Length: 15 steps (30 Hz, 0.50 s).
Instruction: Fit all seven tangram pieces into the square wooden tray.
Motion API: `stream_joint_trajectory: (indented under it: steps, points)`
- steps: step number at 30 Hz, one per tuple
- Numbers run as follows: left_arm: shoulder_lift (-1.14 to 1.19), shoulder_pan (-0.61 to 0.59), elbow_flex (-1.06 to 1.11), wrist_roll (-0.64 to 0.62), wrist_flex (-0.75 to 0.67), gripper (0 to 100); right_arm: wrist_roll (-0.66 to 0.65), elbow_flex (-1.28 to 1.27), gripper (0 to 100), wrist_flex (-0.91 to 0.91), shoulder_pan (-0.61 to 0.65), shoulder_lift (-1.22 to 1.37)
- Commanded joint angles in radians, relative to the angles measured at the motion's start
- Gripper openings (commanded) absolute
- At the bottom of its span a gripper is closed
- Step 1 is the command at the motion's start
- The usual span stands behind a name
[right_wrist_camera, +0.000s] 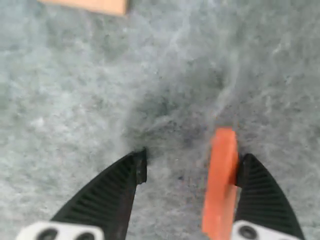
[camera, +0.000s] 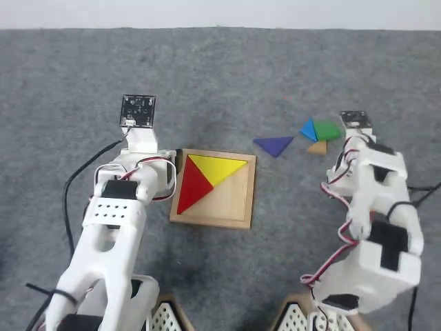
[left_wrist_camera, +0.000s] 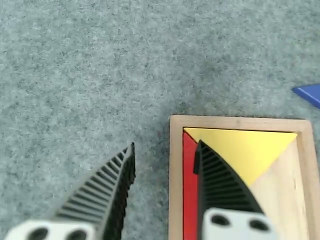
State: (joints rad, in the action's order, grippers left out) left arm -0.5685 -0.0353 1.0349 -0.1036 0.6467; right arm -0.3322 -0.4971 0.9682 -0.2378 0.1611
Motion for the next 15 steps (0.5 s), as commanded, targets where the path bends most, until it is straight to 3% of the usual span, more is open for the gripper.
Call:
stream_joint_trajectory:
  steps: [1,9,15]
  points:
    - [-0.037,0.006,0.001,0.008,-0.026,19,0.005,0.127,27.0,0.070,-0.062,0.068]
    - [-0.037,0.052,0.012,0.008,-0.028,19,0.005,0.187,27.0,0.042,-0.222,0.099]
    - [-0.037,0.054,0.012,0.008,-0.029,19,-0.037,0.184,27.0,0.064,-0.260,0.087]
